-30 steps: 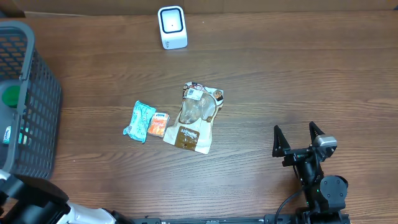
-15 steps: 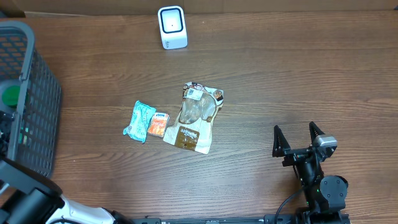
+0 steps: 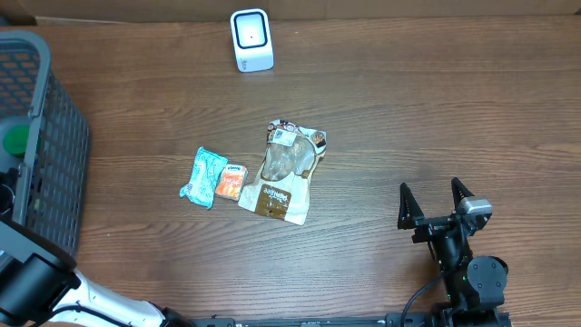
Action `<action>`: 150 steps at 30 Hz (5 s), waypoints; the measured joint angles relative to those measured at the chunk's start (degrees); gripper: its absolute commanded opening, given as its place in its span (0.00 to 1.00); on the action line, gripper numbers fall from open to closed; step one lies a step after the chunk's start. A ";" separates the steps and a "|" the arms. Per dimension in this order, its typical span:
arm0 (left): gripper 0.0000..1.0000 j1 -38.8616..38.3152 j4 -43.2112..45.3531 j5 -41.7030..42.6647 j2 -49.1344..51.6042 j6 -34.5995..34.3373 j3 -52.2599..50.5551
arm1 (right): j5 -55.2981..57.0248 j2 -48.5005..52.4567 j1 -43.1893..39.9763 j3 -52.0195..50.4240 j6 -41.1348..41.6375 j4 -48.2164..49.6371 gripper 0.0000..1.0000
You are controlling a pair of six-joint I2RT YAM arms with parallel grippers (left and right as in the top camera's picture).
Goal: Scan the item barcode
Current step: 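Move the left gripper back into the basket and grasp the teal pack, then lift the teal pack out of the basket toward the table center, then set the teal pack down beside the bread bag and release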
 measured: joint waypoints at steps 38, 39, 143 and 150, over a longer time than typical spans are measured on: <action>0.04 -0.76 4.22 -0.37 0.17 1.09 -3.65 | 0.02 0.00 0.00 0.02 0.02 0.04 1.00; 0.04 -0.76 3.26 -0.17 0.17 1.09 -3.37 | 0.02 0.00 0.00 0.00 -0.02 0.04 1.00; 0.66 -71.28 5.42 2.64 -15.10 -1.88 -17.27 | 0.02 0.00 0.00 0.00 0.00 0.00 1.00; 0.66 -71.25 -14.29 2.56 -17.16 -0.17 4.15 | 0.02 0.00 0.00 0.00 0.00 0.00 1.00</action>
